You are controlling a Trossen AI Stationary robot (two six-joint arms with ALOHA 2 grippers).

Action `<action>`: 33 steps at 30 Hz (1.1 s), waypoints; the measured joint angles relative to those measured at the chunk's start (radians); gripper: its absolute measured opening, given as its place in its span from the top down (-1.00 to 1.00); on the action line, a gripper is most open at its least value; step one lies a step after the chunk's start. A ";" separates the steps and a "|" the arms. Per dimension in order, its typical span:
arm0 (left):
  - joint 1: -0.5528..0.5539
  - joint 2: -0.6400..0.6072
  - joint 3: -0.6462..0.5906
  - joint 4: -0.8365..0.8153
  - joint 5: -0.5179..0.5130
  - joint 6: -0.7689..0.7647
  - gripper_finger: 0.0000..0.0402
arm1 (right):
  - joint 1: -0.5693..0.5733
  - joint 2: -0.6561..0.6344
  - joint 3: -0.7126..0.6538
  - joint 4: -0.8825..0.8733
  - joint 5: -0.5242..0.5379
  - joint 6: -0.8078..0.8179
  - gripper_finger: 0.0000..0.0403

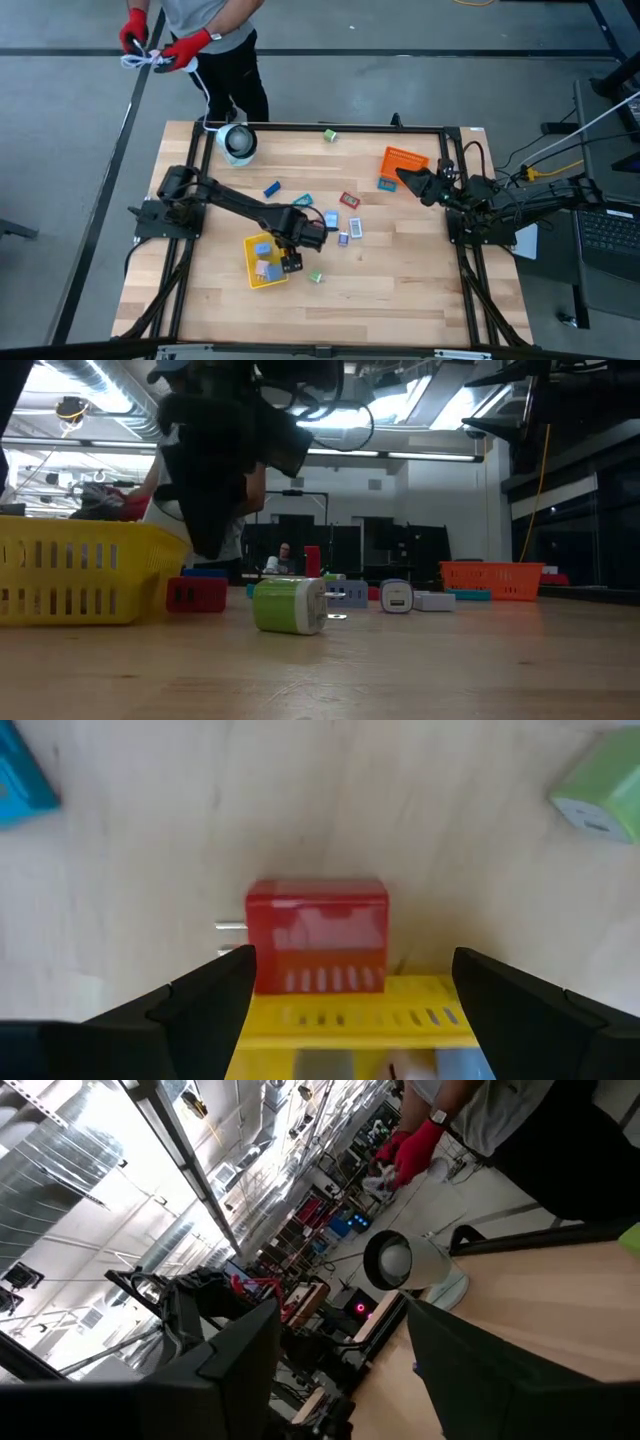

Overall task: Pick & Place Office items
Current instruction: Put the red charger adapter into the yellow bin

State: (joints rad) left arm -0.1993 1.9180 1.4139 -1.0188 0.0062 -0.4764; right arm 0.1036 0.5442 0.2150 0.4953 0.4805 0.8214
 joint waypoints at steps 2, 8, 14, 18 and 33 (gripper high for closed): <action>0.020 0.000 0.000 0.004 0.039 0.001 -0.66 | 0.000 0.000 0.000 0.001 -0.003 0.001 -0.12; 0.075 0.000 0.000 0.014 0.090 0.033 -0.77 | 0.000 0.000 0.000 -0.005 -0.013 0.027 -0.12; 0.082 0.011 0.001 0.036 0.113 0.053 -0.87 | 0.000 0.000 0.000 -0.006 -0.029 0.027 -0.12; 0.057 0.023 0.000 0.047 0.122 0.046 -0.88 | 0.000 0.000 0.000 -0.011 -0.029 0.027 -0.12; -0.026 0.091 0.033 0.019 0.015 -0.004 -0.87 | 0.000 0.000 0.000 -0.056 -0.029 0.031 -0.12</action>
State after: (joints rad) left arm -0.2249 2.0088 1.4470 -0.9995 0.0211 -0.4801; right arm 0.1034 0.5442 0.2150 0.4395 0.4515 0.8525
